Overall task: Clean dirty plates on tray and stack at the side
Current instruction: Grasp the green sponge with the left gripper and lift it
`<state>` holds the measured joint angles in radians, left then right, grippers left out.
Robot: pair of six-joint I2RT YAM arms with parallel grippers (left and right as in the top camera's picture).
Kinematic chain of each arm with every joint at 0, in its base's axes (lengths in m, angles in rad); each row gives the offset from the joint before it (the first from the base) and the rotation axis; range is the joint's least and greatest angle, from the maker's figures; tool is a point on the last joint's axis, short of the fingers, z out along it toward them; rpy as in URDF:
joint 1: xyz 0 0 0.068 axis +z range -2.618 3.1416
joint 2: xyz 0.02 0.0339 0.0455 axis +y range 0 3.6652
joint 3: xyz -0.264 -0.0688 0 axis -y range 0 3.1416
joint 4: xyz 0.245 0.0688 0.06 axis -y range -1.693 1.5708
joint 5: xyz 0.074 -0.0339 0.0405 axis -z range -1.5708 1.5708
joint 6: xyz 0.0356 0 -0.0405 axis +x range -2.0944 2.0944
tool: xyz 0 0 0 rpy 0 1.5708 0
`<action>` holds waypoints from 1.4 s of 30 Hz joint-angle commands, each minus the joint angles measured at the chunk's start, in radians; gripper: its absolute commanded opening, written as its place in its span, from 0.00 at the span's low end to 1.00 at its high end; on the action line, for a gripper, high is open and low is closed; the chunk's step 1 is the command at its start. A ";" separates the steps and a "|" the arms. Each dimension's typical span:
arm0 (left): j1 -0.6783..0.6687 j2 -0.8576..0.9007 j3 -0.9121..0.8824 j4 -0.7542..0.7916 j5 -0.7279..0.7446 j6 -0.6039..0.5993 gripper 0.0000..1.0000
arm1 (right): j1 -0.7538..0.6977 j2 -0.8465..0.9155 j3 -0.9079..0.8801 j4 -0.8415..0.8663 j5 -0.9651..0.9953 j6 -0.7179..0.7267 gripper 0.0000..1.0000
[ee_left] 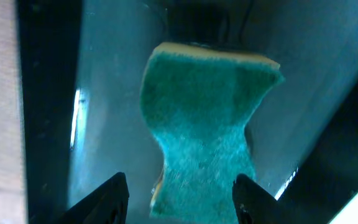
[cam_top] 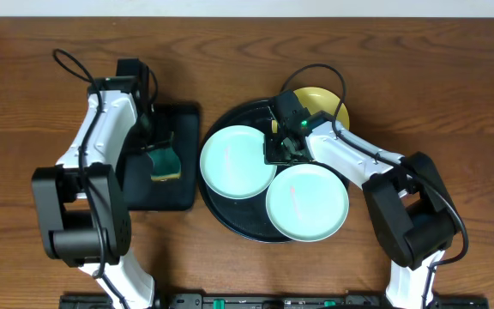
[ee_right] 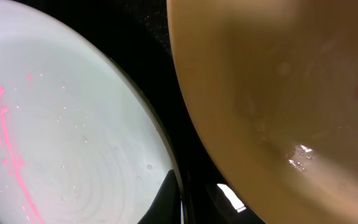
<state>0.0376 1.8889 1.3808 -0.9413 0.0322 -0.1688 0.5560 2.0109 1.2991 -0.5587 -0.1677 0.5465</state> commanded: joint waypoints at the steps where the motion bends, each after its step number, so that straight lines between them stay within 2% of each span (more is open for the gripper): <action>1: 0.005 0.002 -0.043 0.031 0.028 -0.014 0.53 | 0.011 0.031 0.016 0.009 0.002 0.014 0.02; 8: 0.005 0.002 -0.131 0.150 0.028 -0.022 0.54 | 0.011 0.031 0.016 0.009 0.002 0.013 0.02; 13: 0.005 0.002 -0.182 0.216 0.028 -0.048 0.49 | 0.011 0.031 0.016 0.008 0.002 0.013 0.02; 15: 0.005 0.002 -0.196 0.236 0.028 -0.055 0.45 | 0.011 0.031 0.016 0.009 0.002 0.014 0.02; 19: 0.005 0.002 -0.214 0.270 0.028 -0.055 0.30 | 0.011 0.031 0.016 0.010 0.002 0.014 0.02; 22: 0.005 0.002 -0.220 0.281 0.028 -0.055 0.15 | 0.011 0.031 0.016 0.010 0.002 0.014 0.01; 25: 0.005 0.002 -0.220 0.281 0.028 -0.055 0.08 | 0.011 0.031 0.016 0.015 0.002 0.014 0.01; 32: 0.005 -0.026 -0.164 0.216 0.028 -0.051 0.07 | 0.011 0.030 0.016 0.017 -0.009 0.014 0.01; 37: 0.005 -0.105 -0.045 0.097 0.028 -0.016 0.07 | 0.010 0.029 0.016 0.017 -0.036 0.006 0.01; 42: 0.005 -0.206 0.001 0.048 0.031 -0.017 0.07 | 0.005 0.029 0.016 0.017 -0.052 -0.002 0.01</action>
<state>0.0376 1.7733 1.3350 -0.8791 0.0742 -0.2050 0.5549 2.0113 1.2999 -0.5545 -0.1799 0.5449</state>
